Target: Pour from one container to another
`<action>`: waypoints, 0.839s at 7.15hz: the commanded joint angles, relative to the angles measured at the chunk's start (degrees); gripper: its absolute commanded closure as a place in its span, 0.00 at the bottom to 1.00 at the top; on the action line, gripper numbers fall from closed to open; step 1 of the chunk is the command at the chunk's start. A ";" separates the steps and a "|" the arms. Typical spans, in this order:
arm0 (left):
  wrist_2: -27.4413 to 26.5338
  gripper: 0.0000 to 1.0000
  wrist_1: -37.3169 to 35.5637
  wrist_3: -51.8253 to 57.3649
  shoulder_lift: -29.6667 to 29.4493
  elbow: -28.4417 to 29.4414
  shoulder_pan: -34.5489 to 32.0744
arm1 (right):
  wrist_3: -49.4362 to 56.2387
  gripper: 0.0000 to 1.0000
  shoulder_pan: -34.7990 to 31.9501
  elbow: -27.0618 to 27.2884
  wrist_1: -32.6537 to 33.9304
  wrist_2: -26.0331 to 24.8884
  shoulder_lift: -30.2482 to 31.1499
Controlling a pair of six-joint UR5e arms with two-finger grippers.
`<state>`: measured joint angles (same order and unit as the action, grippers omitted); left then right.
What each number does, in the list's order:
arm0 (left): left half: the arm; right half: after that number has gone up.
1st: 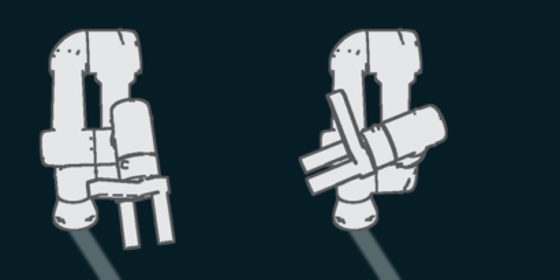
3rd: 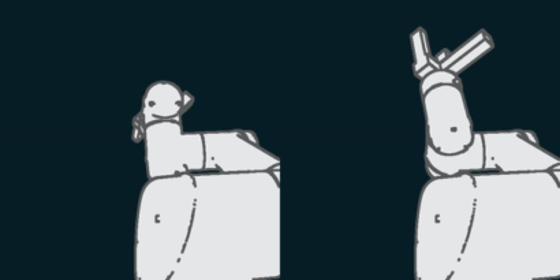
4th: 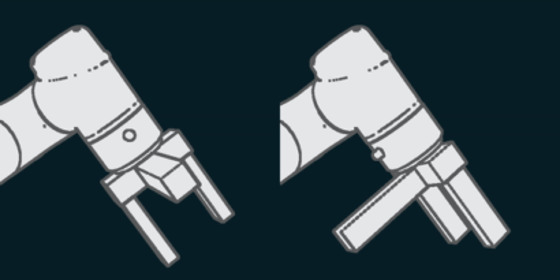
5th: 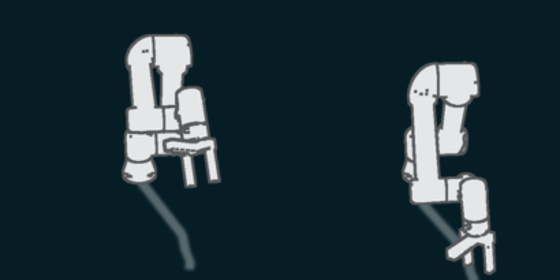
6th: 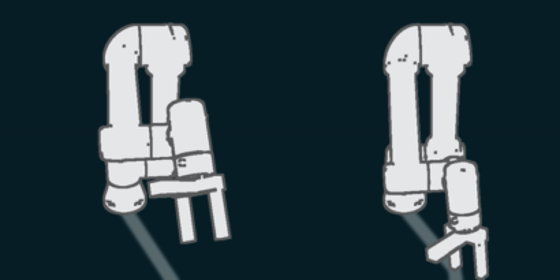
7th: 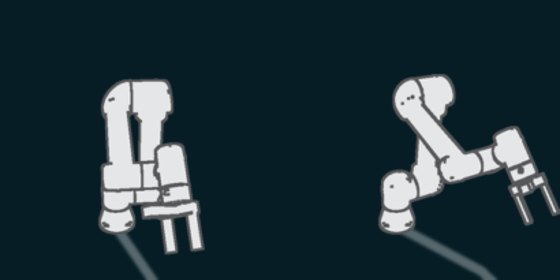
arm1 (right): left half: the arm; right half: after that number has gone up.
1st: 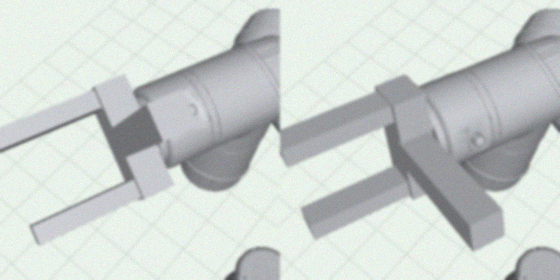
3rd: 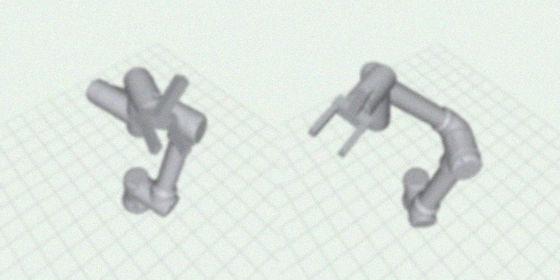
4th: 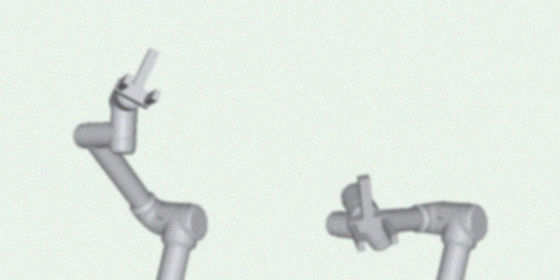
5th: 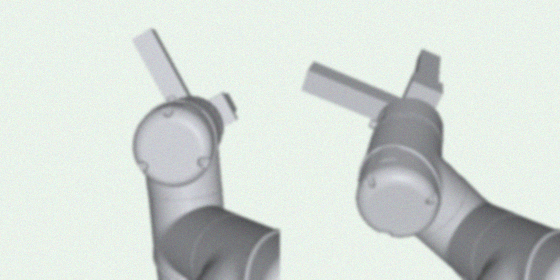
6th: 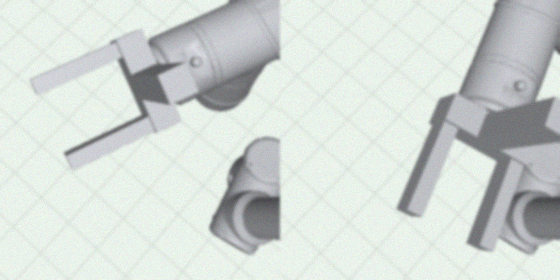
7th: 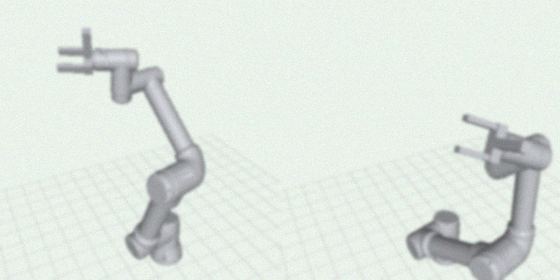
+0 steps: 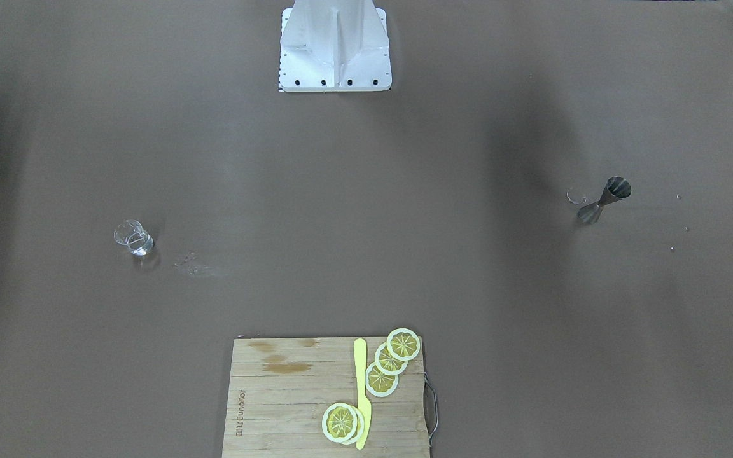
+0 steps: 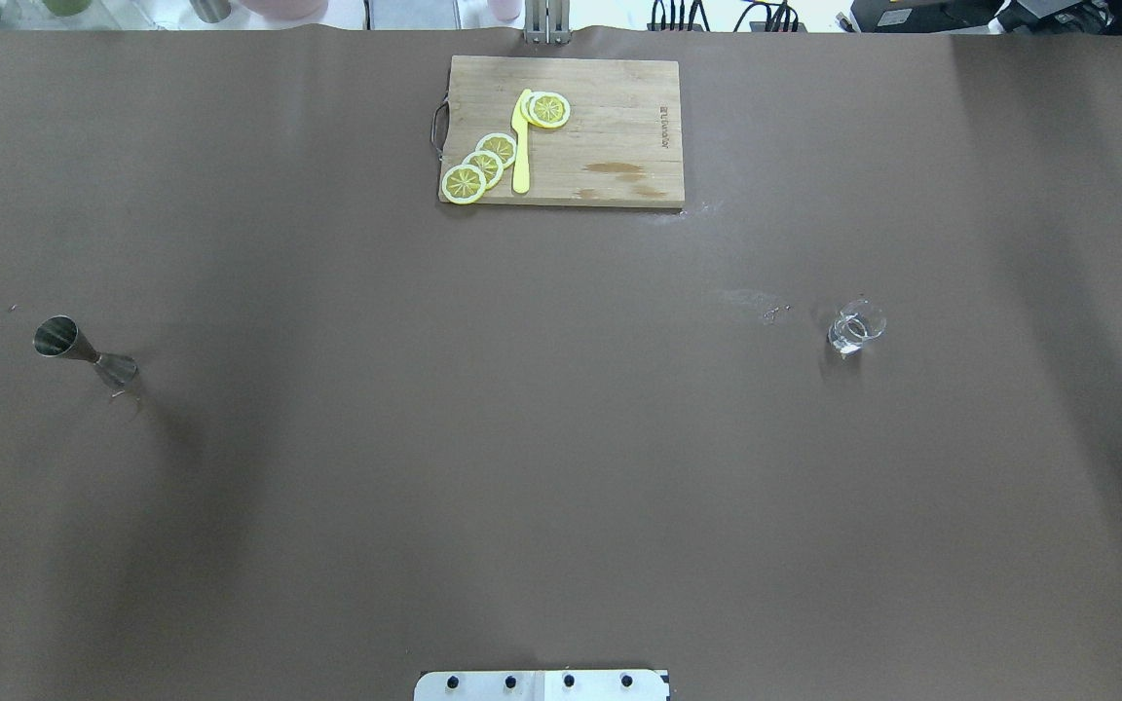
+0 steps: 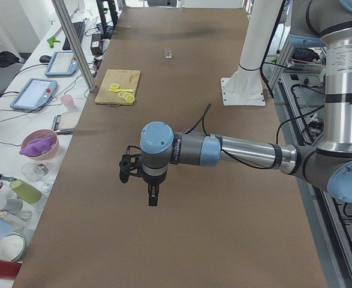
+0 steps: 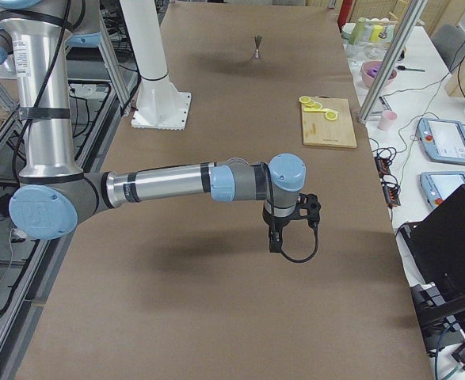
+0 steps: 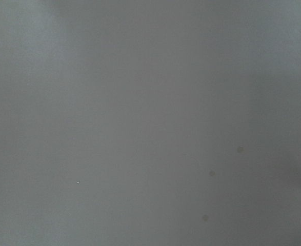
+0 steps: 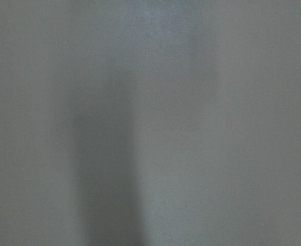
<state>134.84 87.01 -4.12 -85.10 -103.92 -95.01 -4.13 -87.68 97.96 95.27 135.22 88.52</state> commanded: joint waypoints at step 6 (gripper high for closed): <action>-0.19 0.02 4.81 0.25 0.11 0.30 0.00 | -0.08 0.00 -0.04 1.62 0.00 -1.18 0.07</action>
<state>134.64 89.20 -3.91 -84.84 -103.71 -95.01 -4.25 -87.69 99.63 95.22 134.14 88.47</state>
